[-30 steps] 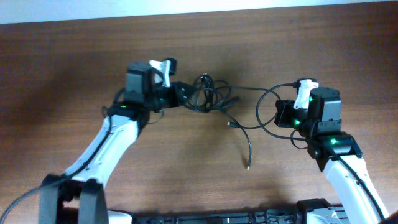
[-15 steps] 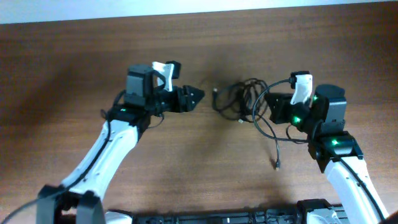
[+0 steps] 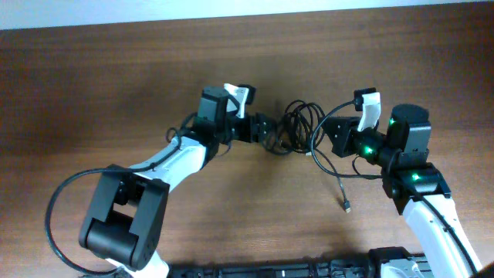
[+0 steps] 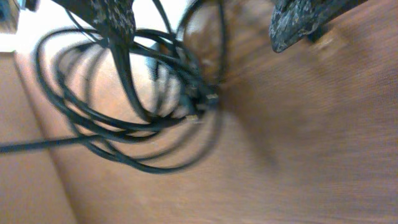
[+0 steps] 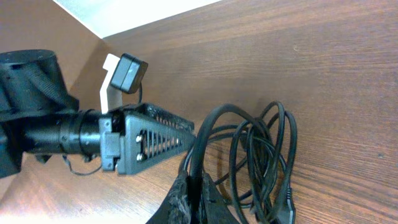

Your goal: Untangle cables

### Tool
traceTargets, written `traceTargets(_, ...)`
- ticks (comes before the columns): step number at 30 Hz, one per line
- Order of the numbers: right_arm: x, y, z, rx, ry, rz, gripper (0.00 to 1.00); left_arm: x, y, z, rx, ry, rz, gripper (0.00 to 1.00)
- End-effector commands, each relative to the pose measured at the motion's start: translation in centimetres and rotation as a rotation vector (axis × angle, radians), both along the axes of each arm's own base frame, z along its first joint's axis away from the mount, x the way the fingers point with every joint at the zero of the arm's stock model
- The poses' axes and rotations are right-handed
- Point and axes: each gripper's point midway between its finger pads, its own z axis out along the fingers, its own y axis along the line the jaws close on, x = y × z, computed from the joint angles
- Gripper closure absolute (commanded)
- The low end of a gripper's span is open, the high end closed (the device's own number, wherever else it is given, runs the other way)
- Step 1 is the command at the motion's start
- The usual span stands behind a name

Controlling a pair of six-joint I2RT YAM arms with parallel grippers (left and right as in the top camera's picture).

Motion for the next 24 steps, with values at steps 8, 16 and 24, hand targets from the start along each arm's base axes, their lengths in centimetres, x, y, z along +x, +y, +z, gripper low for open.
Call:
traceTargets(8, 0.0, -0.6, 0.0, -0.028, -0.001, -0.026, 0.96, -4.2, -4.3, 1.4, -0.120, 0.032, -0.218, 0.33)
traceTargets(16, -0.1, -1.9, -1.6, -0.080, 0.065, -0.097, 0.96, -4.1, -5.0, 3.0, -0.188, 0.012, -0.243, 0.31)
traceTargets(24, -0.3, -2.1, -2.0, -0.088, 0.084, -0.105, 0.96, -3.8, -5.4, -1.3, 0.009, 0.013, -0.113, 0.48)
